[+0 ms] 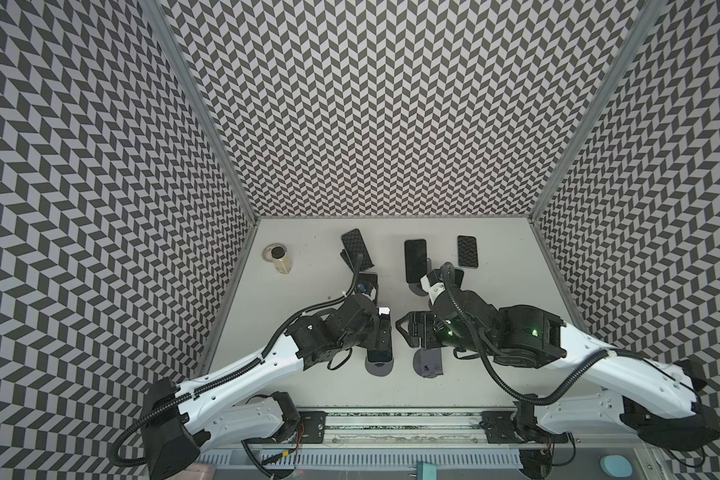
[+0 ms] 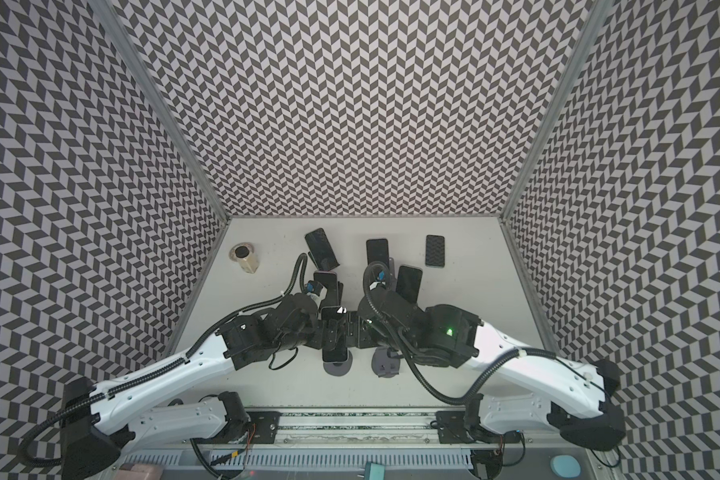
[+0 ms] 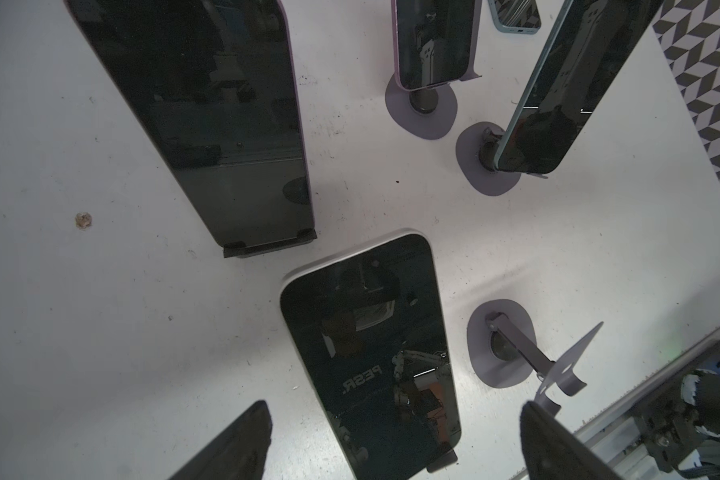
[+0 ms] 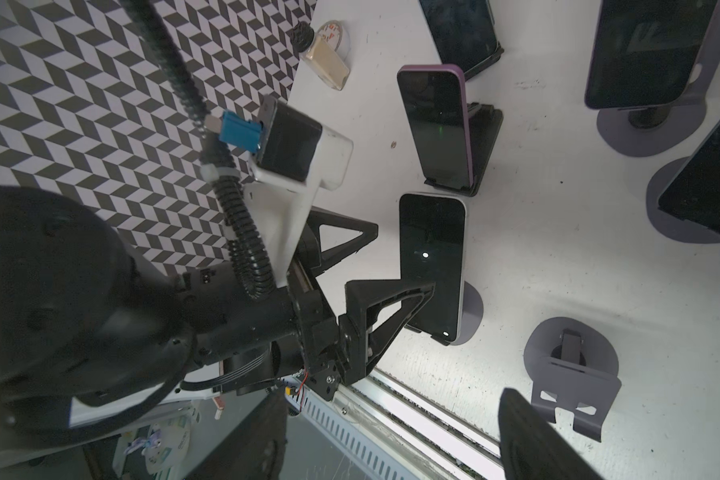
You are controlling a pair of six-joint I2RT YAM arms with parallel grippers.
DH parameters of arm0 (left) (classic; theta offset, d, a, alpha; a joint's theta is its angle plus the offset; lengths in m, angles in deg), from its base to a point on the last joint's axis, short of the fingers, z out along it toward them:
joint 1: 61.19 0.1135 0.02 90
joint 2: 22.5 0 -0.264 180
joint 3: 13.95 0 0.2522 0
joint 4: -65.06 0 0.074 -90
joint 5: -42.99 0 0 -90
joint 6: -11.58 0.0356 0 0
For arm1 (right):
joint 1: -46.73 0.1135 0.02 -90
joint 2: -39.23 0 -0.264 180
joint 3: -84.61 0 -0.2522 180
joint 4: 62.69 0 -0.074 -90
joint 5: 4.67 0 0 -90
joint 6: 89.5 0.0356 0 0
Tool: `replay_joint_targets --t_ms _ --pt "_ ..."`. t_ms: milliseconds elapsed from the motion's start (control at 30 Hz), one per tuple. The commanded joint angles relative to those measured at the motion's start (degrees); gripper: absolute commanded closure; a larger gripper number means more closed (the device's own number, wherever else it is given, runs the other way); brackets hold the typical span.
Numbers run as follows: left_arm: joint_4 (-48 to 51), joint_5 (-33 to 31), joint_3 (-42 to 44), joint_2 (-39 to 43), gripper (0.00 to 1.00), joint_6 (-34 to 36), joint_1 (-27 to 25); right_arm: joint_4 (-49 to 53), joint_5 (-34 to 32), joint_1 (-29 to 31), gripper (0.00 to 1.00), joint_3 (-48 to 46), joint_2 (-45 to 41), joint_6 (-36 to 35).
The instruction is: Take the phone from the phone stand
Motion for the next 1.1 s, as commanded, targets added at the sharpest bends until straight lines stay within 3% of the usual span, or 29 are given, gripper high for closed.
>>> replay_joint_targets --t_ms 0,300,567,1067 --pt "-1.7 -2.5 -0.4 -0.1 0.05 -0.6 -0.4 -2.3 -4.7 0.3 0.22 1.1 -1.6 -0.8" --pt "-2.9 -2.9 0.0 -1.6 0.04 0.1 -0.3 -1.9 -5.3 0.2 0.21 -2.1 -2.7 0.4" --pt "-3.4 -2.8 -0.3 -2.3 0.03 0.6 -0.3 6.9 -4.4 0.3 0.19 -6.7 -1.3 2.9" --pt "-3.2 -3.6 -1.0 -1.7 0.03 2.2 -0.2 -0.7 -4.3 0.4 0.08 -21.4 0.9 4.2"
